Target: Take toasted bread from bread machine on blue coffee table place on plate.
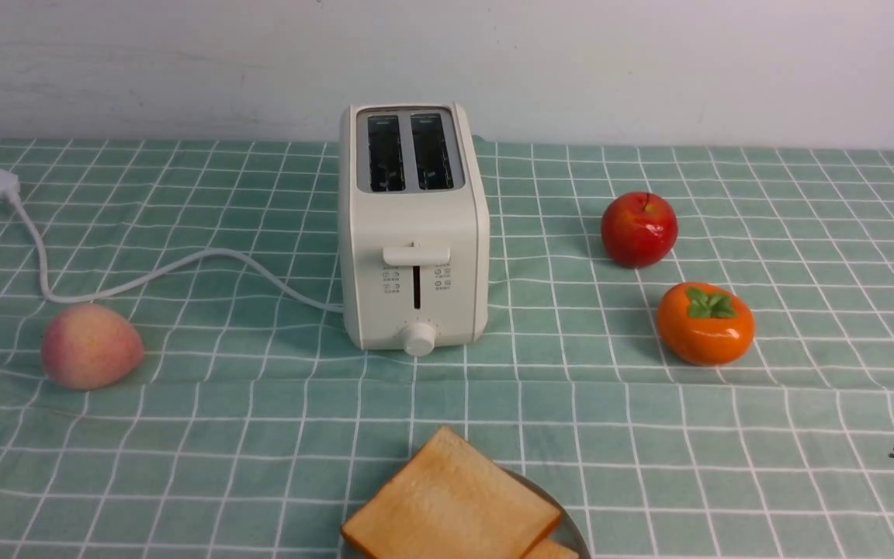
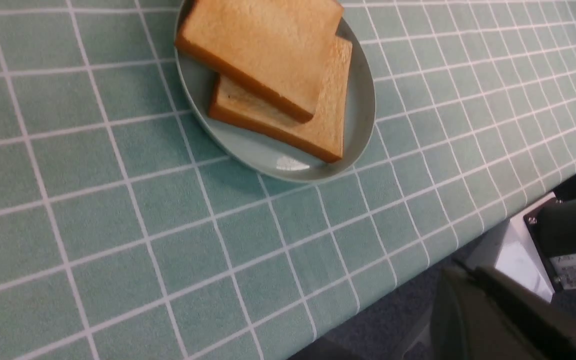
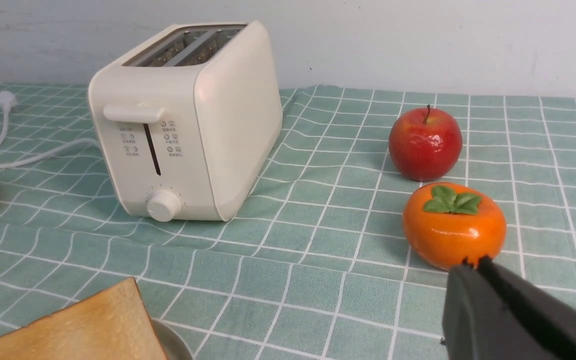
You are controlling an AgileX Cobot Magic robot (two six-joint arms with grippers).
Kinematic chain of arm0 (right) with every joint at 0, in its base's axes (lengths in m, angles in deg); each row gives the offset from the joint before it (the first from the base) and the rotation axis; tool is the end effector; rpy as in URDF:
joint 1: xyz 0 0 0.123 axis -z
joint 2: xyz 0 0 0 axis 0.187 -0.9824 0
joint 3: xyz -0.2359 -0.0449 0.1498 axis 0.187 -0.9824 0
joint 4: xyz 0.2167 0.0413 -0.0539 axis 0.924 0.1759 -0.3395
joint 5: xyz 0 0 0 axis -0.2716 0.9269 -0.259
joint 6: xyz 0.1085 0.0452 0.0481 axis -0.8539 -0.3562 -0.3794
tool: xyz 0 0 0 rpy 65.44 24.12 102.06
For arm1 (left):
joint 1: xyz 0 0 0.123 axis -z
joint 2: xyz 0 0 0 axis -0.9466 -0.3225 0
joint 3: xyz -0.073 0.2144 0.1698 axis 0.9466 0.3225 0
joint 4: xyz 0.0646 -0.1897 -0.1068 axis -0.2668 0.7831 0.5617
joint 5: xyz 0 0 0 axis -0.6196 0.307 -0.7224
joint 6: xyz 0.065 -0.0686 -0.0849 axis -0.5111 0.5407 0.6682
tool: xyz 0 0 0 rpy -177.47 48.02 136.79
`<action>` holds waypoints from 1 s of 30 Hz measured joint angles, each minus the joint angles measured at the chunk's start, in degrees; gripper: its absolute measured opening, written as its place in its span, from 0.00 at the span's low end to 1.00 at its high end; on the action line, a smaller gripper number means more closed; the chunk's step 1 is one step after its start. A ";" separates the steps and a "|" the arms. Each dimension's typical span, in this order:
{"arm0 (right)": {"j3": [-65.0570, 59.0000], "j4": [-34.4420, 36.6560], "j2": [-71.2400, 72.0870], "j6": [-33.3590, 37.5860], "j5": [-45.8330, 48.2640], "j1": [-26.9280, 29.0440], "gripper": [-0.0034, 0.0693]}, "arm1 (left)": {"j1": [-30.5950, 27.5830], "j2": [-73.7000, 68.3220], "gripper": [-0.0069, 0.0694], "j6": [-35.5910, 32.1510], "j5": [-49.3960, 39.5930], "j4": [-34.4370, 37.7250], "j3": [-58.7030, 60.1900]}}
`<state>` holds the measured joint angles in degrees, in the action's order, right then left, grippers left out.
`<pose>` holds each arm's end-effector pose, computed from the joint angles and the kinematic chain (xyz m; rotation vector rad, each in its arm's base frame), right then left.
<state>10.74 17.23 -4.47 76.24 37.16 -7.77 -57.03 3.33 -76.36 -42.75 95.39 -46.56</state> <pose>0.1171 0.0390 0.2459 -0.1983 1.6912 0.3056 0.0372 -0.0759 0.2890 0.1755 2.3609 -0.9067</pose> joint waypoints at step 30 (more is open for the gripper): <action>0.00 -0.05 0.00 0.00 0.00 0.00 0.07 | 0.00 13.76 0.08 -7.32 20.03 -20.79 1.80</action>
<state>10.74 17.18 -4.47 76.24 37.16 -7.77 -57.03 17.08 -83.68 -22.72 74.61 -44.76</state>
